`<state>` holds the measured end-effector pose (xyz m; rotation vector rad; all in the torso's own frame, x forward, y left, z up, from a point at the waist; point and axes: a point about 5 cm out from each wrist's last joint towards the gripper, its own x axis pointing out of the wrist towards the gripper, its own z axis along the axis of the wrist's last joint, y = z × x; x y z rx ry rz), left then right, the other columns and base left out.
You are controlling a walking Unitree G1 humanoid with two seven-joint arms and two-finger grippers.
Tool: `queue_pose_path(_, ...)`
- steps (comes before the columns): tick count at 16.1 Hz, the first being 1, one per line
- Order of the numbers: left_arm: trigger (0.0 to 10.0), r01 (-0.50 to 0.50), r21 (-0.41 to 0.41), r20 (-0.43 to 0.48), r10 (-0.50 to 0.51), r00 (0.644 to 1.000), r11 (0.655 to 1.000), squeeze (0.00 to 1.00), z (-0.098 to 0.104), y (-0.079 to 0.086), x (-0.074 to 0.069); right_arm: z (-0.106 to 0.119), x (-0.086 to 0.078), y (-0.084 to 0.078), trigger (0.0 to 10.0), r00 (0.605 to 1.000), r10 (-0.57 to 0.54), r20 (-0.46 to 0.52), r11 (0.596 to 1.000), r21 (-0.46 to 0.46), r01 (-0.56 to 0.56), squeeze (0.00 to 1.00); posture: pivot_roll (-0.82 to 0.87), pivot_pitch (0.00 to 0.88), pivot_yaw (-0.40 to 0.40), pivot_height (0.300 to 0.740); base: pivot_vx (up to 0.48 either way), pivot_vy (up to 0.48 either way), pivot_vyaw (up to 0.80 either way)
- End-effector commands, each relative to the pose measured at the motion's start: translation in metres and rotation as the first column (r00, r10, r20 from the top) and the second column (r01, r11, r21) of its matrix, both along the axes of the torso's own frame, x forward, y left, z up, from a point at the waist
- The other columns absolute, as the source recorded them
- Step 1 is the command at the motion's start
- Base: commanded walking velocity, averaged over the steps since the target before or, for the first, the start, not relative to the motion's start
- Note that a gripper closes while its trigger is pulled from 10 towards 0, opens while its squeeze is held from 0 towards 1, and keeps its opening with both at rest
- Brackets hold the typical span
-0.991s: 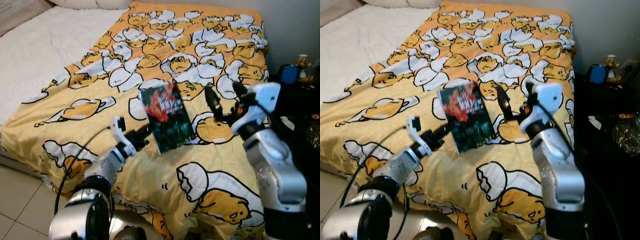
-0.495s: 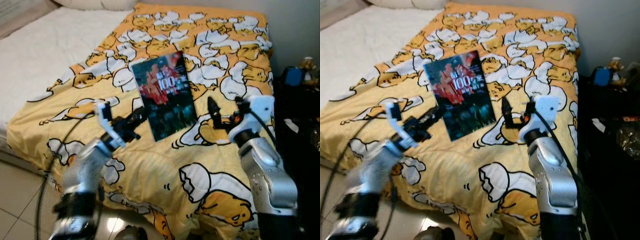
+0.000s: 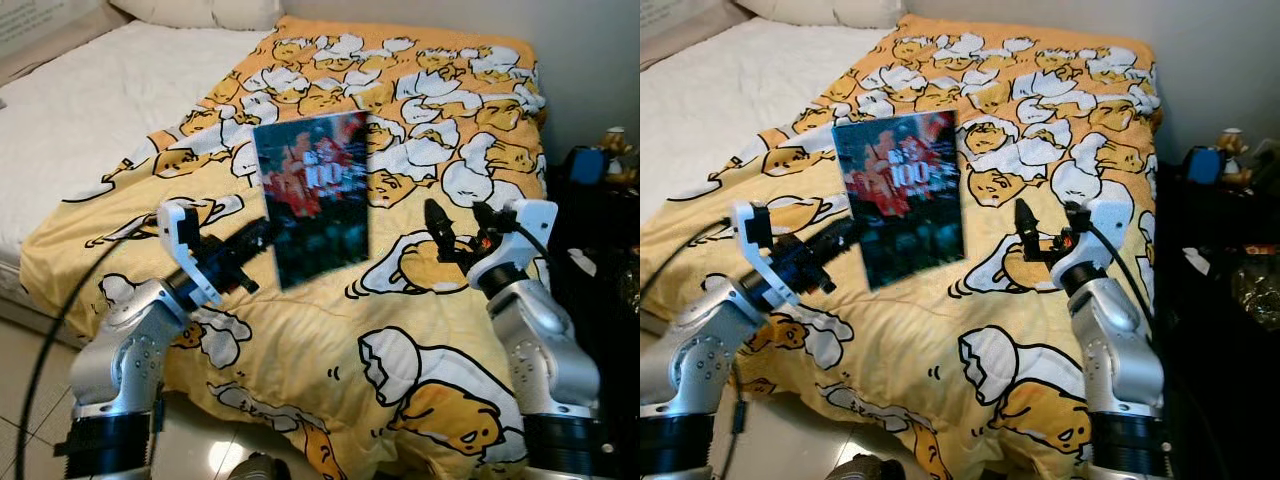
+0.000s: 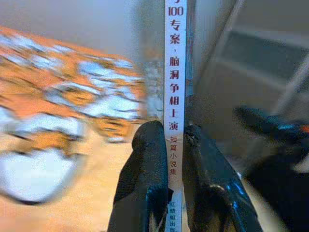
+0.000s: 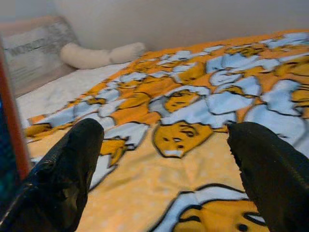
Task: Clean up the room
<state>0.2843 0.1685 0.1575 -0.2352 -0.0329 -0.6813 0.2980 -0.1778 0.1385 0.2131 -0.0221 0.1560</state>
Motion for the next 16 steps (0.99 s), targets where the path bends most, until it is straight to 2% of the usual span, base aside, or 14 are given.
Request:
queue_pose_path(1, 9.5, -0.123, 0.100, 0.133, 0.110, 0.985, 0.987, 0.00, 0.015, 0.000, 0.002, -0.005, -0.002, 0.006, 10.0, 1.000, -0.012, -0.004, 1.000, -0.015, 0.011, 0.00, -0.02, 0.000, 0.062, 0.740, 0.000, 0.000, 0.00)
queue_pose_path(2, 10.0, -0.178, 0.137, 0.182, 0.152, 0.971, 0.974, 0.00, 0.017, -0.003, 0.002, -0.008, -0.004, 0.011, 10.0, 1.000, -0.002, -0.006, 1.000, -0.017, 0.002, 0.00, -0.02, 0.000, 0.063, 0.740, 0.000, 0.000, 0.00)
queue_pose_path(3, 10.0, -0.204, 0.154, 0.206, 0.171, 0.964, 0.967, 0.00, 0.019, -0.004, 0.002, -0.010, -0.006, 0.014, 10.0, 1.000, 0.008, -0.007, 1.000, -0.015, -0.008, 0.00, -0.02, 0.000, 0.063, 0.740, 0.000, 0.000, 0.00)
queue_pose_path(4, 10.0, -0.227, 0.122, 0.204, 0.200, 0.958, 0.966, 0.00, 0.020, -0.010, -0.001, -0.014, -0.009, 0.021, 10.0, 0.999, 0.032, -0.008, 0.999, 0.001, -0.032, 0.00, -0.02, 0.000, 0.062, 0.740, 0.000, 0.000, 0.00)
queue_pose_path(6, 10.0, -0.240, 0.108, 0.168, 0.220, 0.961, 0.965, 0.00, 0.017, -0.012, -0.003, -0.016, -0.011, 0.024, 10.0, 0.999, 0.036, -0.012, 0.999, 0.022, -0.036, 0.00, -0.02, 0.000, 0.060, 0.740, 0.000, 0.000, 0.00)
queue_pose_path(9, 10.0, -0.324, 0.297, 0.191, 0.276, 0.942, 0.898, 0.00, 0.001, -0.009, -0.004, -0.024, -0.017, 0.022, 10.0, 0.999, 0.017, -0.030, 1.000, -0.016, -0.018, 0.00, -0.02, 0.000, 0.054, 0.740, 0.000, 0.000, 0.00)
queue_pose_path(10, 10.0, -0.361, 0.313, 0.181, 0.319, 0.931, 0.878, 0.00, -0.002, -0.007, -0.003, -0.026, -0.019, 0.020, 10.0, 0.999, -0.007, -0.036, 1.000, -0.011, 0.006, 0.00, -0.02, 0.000, 0.054, 0.740, 0.000, 0.000, 0.00)
queue_pose_path(13, 10.0, -0.387, 0.315, 0.189, 0.342, 0.921, 0.867, 0.00, 0.000, -0.010, -0.002, -0.029, -0.023, 0.023, 10.0, 0.998, -0.029, -0.058, 0.999, 0.017, 0.030, 0.00, -0.02, 0.000, 0.053, 0.740, 0.000, 0.000, 0.00)
queue_pose_path(16, 10.0, -0.404, 0.334, 0.196, 0.357, 0.914, 0.852, 0.00, 0.000, -0.011, 0.003, -0.032, -0.025, 0.030, 10.0, 0.997, -0.016, -0.071, 1.000, 0.010, 0.017, 0.00, -0.01, 0.000, 0.055, 0.740, 0.000, 0.207, -0.52)
